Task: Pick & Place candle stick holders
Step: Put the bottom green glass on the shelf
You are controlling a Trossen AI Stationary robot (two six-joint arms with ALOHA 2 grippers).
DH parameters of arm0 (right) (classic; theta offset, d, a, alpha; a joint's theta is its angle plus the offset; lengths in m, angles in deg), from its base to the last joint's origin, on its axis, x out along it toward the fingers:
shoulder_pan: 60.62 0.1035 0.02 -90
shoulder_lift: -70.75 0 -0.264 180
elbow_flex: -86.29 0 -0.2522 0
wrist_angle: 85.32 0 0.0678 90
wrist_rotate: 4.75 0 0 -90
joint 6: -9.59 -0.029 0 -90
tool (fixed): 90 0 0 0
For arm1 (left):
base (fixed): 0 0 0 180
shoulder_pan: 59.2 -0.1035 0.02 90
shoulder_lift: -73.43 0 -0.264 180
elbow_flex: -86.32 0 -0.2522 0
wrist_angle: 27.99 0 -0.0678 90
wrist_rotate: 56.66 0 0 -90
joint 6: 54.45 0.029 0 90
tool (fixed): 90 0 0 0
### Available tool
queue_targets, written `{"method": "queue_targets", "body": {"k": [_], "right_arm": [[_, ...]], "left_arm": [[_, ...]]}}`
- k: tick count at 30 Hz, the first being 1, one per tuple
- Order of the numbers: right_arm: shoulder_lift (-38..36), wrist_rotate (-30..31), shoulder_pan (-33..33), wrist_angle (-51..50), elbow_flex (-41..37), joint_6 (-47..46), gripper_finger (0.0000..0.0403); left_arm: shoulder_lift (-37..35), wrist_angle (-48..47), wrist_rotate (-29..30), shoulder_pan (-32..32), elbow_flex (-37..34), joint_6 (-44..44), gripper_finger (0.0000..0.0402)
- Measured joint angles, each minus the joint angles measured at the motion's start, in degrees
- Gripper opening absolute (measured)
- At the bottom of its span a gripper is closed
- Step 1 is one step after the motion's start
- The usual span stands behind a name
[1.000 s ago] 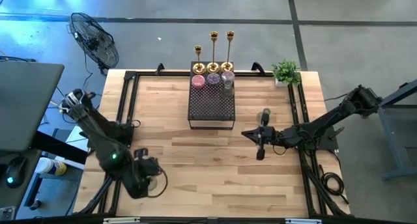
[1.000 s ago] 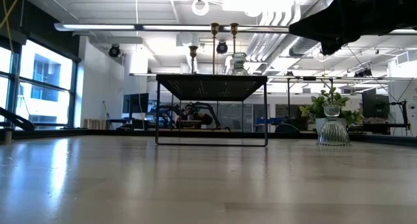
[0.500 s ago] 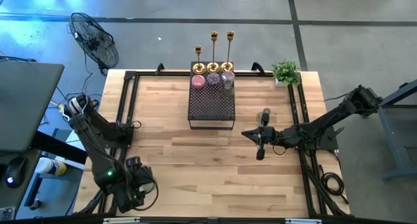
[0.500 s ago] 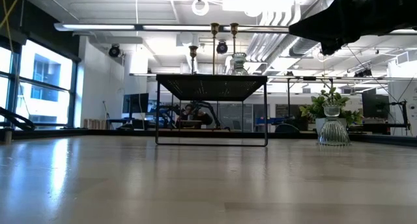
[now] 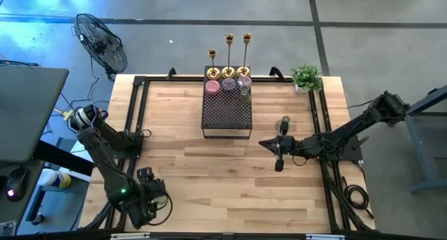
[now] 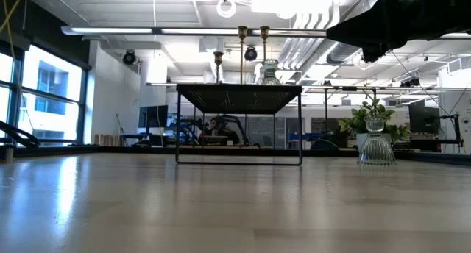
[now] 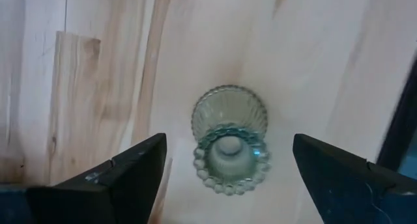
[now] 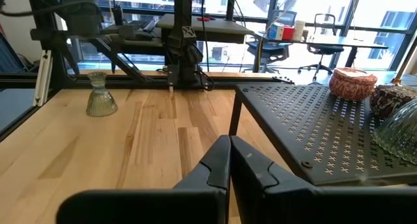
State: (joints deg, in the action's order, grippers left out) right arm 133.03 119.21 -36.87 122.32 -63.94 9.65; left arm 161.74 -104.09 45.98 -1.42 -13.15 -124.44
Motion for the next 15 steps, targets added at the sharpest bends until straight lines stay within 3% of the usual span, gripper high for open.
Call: {"method": "queue_targets", "body": {"k": [9,15], "right_arm": [[0.0,0.0,0.0,0.0,0.0,0.0,0.0002],[0.0,-0.1,0.0,0.0,0.0,0.0,0.0002]], "left_arm": [[0.0,3.1,-1.3,0.0,-3.9,0.4,0.0320],[0.0,4.4,-1.3,0.0,-3.9,2.8,0.0249]]}}
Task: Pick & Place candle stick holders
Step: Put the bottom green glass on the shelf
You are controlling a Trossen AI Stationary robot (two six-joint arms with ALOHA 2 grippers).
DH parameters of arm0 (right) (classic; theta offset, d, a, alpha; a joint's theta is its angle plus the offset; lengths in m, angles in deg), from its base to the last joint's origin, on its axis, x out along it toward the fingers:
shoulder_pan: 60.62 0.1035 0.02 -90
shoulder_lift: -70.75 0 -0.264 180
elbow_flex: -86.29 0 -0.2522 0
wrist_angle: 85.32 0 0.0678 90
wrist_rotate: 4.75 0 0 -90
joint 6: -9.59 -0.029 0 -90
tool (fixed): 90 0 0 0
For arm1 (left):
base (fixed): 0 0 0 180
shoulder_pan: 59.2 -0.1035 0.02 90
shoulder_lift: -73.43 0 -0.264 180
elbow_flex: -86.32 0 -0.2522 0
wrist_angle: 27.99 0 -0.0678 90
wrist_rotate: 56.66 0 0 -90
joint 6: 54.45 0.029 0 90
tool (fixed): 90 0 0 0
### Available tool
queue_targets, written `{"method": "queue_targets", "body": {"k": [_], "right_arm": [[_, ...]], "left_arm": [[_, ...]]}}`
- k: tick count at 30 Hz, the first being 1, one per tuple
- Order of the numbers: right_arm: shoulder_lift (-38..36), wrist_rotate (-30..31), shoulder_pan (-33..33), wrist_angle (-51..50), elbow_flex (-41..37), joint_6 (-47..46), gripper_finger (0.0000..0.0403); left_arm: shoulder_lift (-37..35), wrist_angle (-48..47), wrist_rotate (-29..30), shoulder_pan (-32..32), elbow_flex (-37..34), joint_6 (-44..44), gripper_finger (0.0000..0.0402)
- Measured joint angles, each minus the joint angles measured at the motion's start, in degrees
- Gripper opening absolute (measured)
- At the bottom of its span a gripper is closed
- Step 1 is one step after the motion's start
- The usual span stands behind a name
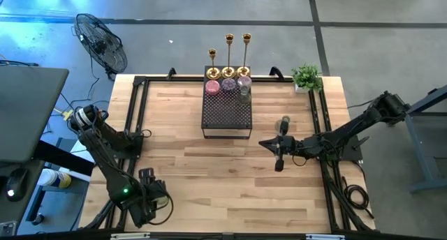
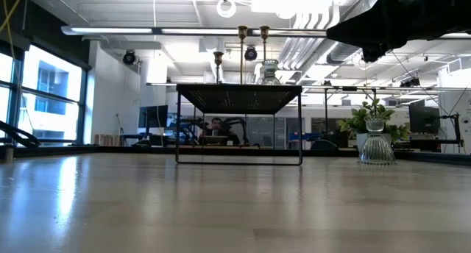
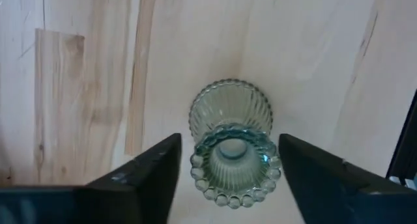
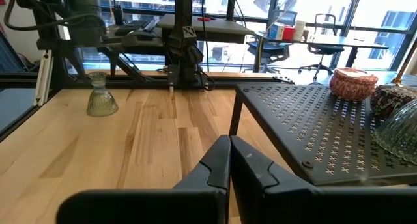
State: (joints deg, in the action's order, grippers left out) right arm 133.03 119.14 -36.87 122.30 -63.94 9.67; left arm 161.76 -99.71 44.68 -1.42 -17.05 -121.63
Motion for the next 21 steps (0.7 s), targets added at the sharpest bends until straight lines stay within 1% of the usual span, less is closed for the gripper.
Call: {"method": "queue_targets", "body": {"k": [4,6,10,12,14,17,21], "right_arm": [[0.0,0.0,0.0,0.0,0.0,0.3,0.0001],[0.0,0.1,0.0,0.0,0.0,0.4,0.0001],[0.0,0.2,0.0,0.0,0.0,0.4,0.0001],[0.0,0.2,0.0,0.0,0.0,0.4,0.0001],[0.0,0.2,0.0,0.0,0.0,0.4,0.0001],[0.0,0.2,0.0,0.0,0.0,0.4,0.0001],[0.0,0.2,0.0,0.0,0.0,0.4,0.0002]], "left_arm": [[0.0,1.2,0.0,0.0,0.0,2.3,0.0189],[0.0,1.2,0.0,0.0,0.3,3.2,0.0167],[0.0,0.3,0.6,-0.7,3.6,6.6,0.0167],[0.0,-1.2,1.4,-2.1,6.4,9.2,0.0167],[0.0,-3.5,3.3,-4.0,10.0,12.8,0.0167],[0.0,-7.1,6.0,-7.9,16.2,19.4,0.0167],[0.0,-12.5,7.4,-15.5,24.9,30.0,0.0171]]}}
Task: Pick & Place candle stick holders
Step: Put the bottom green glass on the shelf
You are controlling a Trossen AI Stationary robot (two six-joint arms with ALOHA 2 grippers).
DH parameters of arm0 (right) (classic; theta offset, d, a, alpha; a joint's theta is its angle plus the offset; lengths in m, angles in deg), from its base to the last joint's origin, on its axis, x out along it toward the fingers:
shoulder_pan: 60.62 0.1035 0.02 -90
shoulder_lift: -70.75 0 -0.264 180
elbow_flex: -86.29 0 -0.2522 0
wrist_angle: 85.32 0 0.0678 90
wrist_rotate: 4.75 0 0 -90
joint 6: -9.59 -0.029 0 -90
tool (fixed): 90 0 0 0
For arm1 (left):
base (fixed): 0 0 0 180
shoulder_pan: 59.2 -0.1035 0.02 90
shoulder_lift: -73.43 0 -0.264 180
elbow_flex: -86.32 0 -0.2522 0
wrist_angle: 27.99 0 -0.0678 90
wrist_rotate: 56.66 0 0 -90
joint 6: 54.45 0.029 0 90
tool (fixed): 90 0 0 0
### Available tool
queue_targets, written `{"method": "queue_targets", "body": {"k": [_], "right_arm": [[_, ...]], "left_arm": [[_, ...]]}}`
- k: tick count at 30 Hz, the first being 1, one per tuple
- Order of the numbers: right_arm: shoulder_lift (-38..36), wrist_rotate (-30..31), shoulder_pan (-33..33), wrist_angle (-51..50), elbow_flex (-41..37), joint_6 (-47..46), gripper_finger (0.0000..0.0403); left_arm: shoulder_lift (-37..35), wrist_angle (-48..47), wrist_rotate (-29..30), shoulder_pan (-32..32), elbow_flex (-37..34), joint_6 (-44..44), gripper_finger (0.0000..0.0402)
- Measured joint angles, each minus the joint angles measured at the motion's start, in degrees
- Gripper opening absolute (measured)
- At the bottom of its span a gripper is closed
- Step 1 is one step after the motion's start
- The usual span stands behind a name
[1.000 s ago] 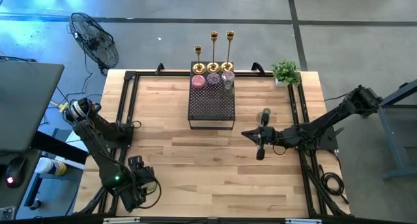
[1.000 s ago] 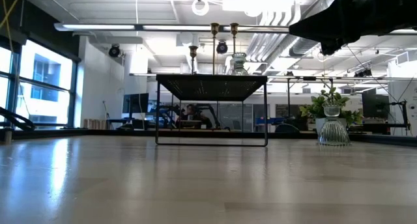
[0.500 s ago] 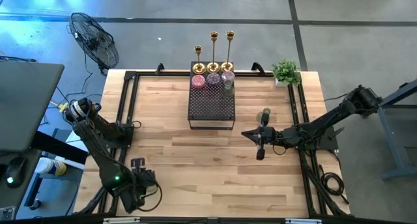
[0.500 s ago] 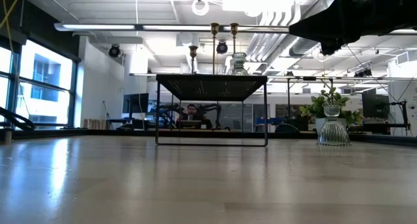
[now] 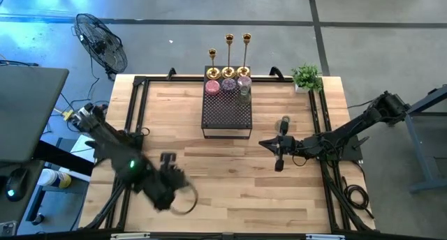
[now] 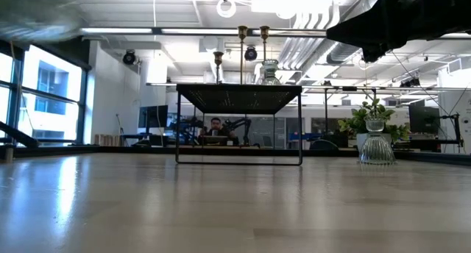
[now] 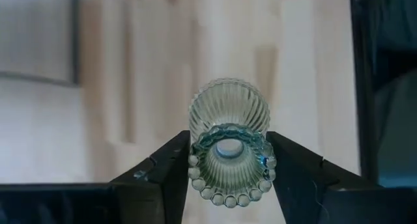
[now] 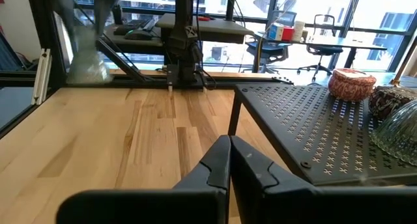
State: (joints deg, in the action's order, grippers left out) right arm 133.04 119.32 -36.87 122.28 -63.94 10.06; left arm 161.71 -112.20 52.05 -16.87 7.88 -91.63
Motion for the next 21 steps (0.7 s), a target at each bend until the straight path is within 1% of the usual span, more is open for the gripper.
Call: {"method": "queue_targets", "body": {"k": [5,10,13,16,21], "right_arm": [[0.0,0.0,0.0,0.0,0.0,0.0,0.0001],[0.0,0.0,-0.1,0.0,0.0,0.1,0.0002],[0.0,0.0,-0.2,0.0,0.0,0.6,0.0001],[0.0,0.0,-0.2,-0.1,0.0,0.7,0.0002],[0.0,0.0,-0.1,-0.4,0.0,1.1,0.0001]], "left_arm": [[0.0,-4.0,-0.8,-12.6,9.0,13.1,0.0173],[1.1,-3.4,-4.5,-26.8,15.6,24.4,0.0175],[3.7,-3.5,-7.1,-34.3,19.6,28.5,0.0175],[7.1,-3.8,-10.2,-40.2,23.4,33.3,0.0175],[13.8,-4.3,-10.7,-47.3,29.0,40.1,0.0176]]}}
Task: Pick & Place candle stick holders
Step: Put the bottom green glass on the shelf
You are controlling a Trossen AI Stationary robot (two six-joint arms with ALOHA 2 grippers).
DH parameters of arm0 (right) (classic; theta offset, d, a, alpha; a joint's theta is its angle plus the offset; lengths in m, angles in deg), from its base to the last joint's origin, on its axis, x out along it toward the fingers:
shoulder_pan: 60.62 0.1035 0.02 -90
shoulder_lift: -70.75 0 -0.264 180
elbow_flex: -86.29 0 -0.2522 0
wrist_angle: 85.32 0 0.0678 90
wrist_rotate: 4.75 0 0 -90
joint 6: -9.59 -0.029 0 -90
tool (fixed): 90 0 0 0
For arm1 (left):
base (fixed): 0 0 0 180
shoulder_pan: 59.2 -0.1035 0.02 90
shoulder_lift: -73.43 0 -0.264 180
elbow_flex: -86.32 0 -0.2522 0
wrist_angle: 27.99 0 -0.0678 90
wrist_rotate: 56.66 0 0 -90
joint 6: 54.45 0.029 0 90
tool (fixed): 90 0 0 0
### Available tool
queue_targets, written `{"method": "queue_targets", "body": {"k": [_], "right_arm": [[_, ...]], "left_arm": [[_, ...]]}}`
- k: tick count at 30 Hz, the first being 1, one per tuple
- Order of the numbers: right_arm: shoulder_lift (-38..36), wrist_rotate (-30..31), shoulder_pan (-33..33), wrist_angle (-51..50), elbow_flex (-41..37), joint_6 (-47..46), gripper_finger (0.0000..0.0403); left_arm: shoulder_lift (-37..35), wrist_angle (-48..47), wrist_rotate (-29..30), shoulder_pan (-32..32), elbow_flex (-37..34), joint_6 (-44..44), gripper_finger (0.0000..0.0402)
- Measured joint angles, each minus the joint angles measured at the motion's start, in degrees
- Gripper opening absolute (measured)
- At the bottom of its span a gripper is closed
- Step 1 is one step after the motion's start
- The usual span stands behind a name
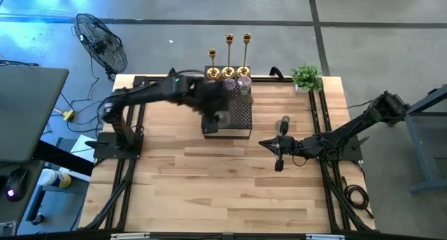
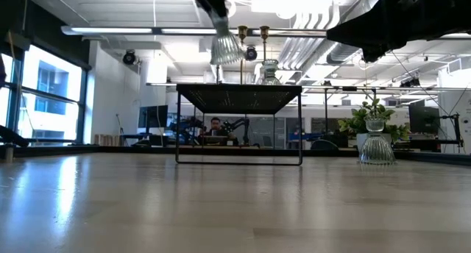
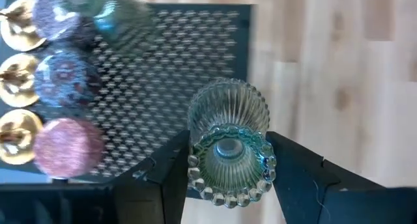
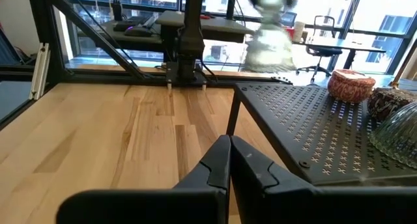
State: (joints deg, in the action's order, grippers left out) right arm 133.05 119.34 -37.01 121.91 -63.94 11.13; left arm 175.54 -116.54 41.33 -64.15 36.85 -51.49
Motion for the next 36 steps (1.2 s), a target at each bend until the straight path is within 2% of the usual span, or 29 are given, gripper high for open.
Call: {"method": "queue_targets", "body": {"k": [5,9,12,18,25,36], "right_arm": [[0.0,-0.1,0.0,-0.2,0.0,0.0,0.0001],[0.0,0.0,0.0,-0.7,0.0,0.0,0.0002],[0.0,0.1,0.0,-0.9,0.0,0.0,0.0001],[0.0,0.0,0.0,-0.9,0.0,0.0,0.0002],[0.0,0.0,0.0,-0.9,0.0,0.0,0.0002],[0.0,0.0,0.0,-0.9,0.0,0.4,0.0001]], "left_arm": [[5.5,-0.5,-0.7,-4.7,3.9,3.5,0.0176],[7.5,-0.9,-0.7,-6.7,4.4,4.9,0.0176],[8.7,0.0,2.0,-6.9,4.5,6.2,0.0177],[9.4,3.4,5.0,-7.2,4.6,8.8,0.0177],[10.7,4.8,4.8,-9.4,4.6,9.1,0.0177],[10.6,5.2,4.3,-9.4,4.5,9.3,0.0177]]}}
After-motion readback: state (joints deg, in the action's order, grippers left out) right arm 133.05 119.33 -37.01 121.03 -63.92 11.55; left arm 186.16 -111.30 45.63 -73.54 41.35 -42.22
